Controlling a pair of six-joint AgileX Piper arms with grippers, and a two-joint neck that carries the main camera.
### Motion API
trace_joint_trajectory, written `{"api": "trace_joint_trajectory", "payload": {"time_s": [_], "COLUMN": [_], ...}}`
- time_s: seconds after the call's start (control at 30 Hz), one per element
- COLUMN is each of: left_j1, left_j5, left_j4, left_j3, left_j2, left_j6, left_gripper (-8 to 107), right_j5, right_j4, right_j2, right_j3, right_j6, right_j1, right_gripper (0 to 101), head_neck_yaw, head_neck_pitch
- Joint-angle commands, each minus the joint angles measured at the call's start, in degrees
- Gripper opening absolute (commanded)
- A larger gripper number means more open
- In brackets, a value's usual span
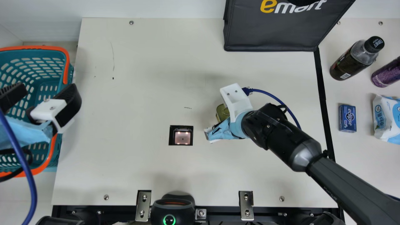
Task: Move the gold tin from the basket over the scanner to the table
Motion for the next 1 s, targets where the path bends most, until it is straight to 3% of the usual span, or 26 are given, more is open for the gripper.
{"api": "trace_joint_trajectory", "payload": {"time_s": [0.0,0.1,0.37,0.57,0.8,0.97], "left_j1": [0.00,0.00,0.00,0.00,0.00,0.00], "left_j5": [0.00,0.00,0.00,0.00,0.00,0.00], "left_j4": [0.00,0.00,0.00,0.00,0.00,0.00], "left_j3": [0.00,0.00,0.00,0.00,0.00,0.00], "left_j2": [0.00,0.00,0.00,0.00,0.00,0.00], "left_j6": [0.00,0.00,0.00,0.00,0.00,0.00], "left_gripper": [90,90,90,90,90,90], "right_j5": [0.01,0.12,1.36,4.15,8.57,10.18], "right_j4": [0.15,-0.02,-2.75,-5.80,-7.97,-6.73], "right_j2": [0.25,0.72,0.73,-2.33,-6.58,-9.37], "right_j3": [0.13,0.16,-0.56,-2.32,-5.02,-4.90], "right_j6": [-0.10,-0.09,2.14,4.84,6.54,4.11], "right_j1": [-0.08,-0.21,0.63,2.21,4.04,1.32], "right_gripper": [95,95,42,2,0,0], "head_neck_yaw": [0.00,0.00,0.00,0.00,0.00,0.00], "head_neck_pitch": [-1.66,-1.66,-1.66,-1.66,-1.66,-1.66]}}
